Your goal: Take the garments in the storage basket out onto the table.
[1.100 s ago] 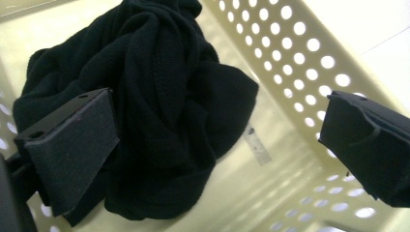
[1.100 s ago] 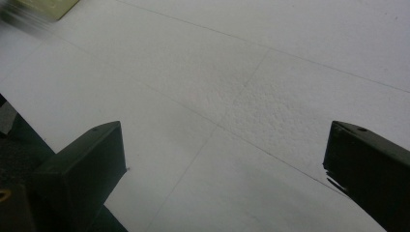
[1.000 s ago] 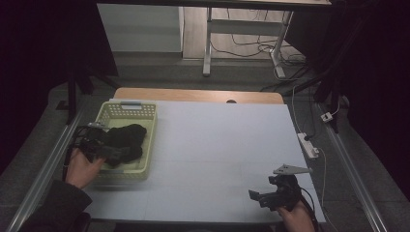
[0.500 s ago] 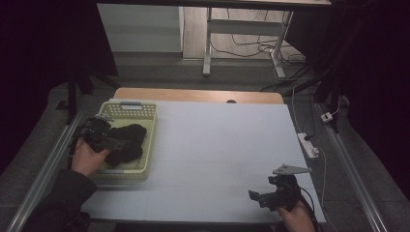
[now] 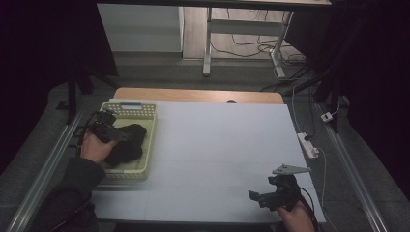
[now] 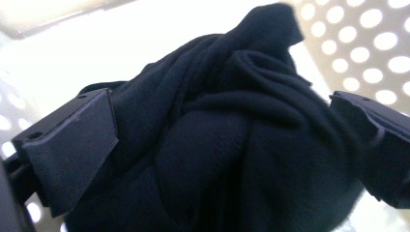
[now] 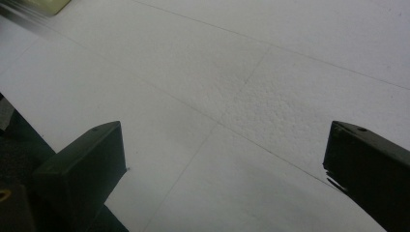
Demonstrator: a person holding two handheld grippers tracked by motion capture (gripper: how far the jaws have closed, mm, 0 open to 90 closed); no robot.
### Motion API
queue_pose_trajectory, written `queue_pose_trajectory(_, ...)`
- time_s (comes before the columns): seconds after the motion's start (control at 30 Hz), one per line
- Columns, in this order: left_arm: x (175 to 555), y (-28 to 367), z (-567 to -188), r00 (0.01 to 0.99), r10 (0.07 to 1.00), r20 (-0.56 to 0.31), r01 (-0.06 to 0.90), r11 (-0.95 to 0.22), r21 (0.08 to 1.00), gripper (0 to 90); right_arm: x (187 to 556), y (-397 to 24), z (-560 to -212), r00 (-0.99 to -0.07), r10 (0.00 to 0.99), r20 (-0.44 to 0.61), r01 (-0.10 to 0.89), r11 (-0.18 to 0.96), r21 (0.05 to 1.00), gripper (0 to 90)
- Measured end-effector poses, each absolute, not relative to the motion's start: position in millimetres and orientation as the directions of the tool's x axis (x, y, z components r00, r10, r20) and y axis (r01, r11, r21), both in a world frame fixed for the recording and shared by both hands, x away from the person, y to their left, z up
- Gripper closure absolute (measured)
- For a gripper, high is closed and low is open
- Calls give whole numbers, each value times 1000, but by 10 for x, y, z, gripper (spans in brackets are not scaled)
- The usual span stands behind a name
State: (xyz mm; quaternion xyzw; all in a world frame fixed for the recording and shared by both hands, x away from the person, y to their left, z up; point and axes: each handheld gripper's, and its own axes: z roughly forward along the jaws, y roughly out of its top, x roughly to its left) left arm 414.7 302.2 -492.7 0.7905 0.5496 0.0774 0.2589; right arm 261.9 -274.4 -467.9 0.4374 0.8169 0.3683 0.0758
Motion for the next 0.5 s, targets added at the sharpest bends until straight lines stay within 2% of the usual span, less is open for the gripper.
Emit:
queue_pose_trajectory(0.2,4235,3035,-5076,363,907,-215,867,-244,436,0,2620,-2740,-4681,-607,770,197,659,349,666,13)
queue_pose_trajectory(0.5,4275,2971,-5168,359,910,-206,885,-261,386,0,2618,-2734,-4682,-610,769,192,658,357,663,13)
